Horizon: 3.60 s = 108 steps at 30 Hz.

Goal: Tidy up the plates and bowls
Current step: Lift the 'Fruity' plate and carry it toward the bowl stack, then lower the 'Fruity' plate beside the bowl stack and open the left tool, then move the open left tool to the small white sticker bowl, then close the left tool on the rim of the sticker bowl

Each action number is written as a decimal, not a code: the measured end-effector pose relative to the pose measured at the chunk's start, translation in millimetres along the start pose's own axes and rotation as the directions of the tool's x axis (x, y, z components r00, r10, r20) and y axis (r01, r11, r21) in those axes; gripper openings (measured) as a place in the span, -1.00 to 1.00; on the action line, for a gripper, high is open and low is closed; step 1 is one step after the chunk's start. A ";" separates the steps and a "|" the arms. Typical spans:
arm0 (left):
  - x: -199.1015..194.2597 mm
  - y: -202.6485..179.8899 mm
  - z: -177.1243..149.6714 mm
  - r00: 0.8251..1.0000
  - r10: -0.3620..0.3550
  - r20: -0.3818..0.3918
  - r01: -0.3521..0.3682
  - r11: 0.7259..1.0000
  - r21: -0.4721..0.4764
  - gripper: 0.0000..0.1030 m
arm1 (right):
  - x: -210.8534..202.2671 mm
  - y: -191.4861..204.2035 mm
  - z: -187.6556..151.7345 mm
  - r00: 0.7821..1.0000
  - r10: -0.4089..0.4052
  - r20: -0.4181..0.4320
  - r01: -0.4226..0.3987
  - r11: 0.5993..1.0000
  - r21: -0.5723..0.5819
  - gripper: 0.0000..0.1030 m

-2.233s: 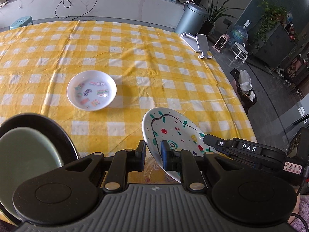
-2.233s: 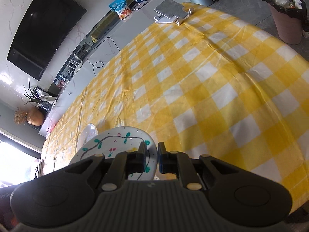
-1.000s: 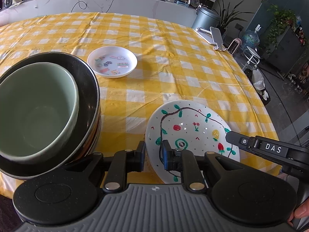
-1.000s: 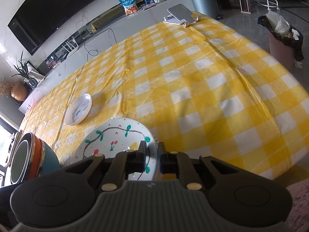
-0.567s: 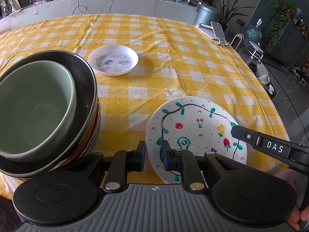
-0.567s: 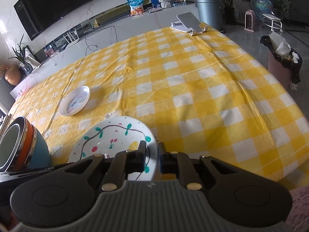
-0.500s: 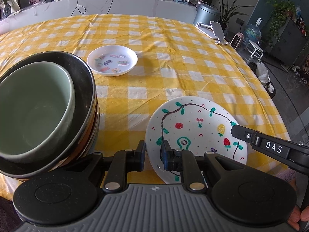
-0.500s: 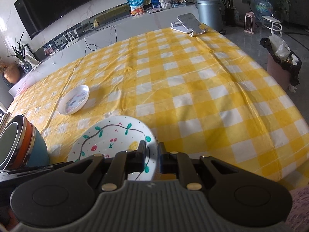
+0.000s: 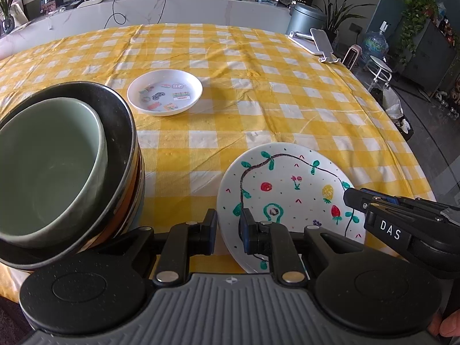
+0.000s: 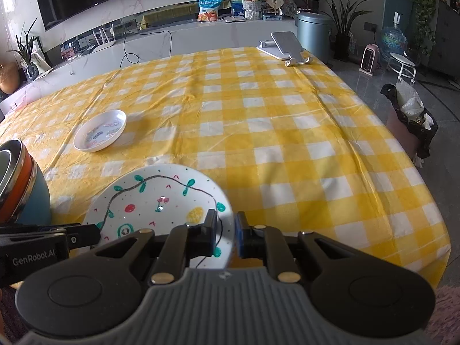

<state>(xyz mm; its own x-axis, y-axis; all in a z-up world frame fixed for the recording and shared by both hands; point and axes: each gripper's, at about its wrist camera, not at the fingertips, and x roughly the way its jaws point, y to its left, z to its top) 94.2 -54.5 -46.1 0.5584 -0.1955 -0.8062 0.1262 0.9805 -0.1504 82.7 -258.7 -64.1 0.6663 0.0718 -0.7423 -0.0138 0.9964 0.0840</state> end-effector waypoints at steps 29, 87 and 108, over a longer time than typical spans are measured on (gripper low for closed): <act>-24.5 -5.4 21.0 0.997 -0.065 0.030 0.063 0.996 0.059 -0.35 | -5.5 2.1 10.7 0.997 0.044 0.071 -0.046 0.999 0.027 -0.30; 94.1 120.7 173.5 0.962 0.033 -0.270 -0.006 0.995 0.100 -0.87 | 140.7 79.6 115.5 0.892 0.428 -0.144 -0.381 0.884 0.270 -0.91; 14.0 82.6 161.6 0.989 0.003 -0.145 0.002 0.999 0.035 -0.95 | 75.4 45.9 105.3 0.901 0.434 -0.020 -0.406 0.856 0.320 -1.00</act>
<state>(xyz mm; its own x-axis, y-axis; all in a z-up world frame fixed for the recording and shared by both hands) 244.9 20.9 22.6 0.4340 -0.1876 -0.8812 0.1555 0.9790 -0.1318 210.8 -212.4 -46.2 0.5790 0.4982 -0.6455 -0.0432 0.8093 0.5858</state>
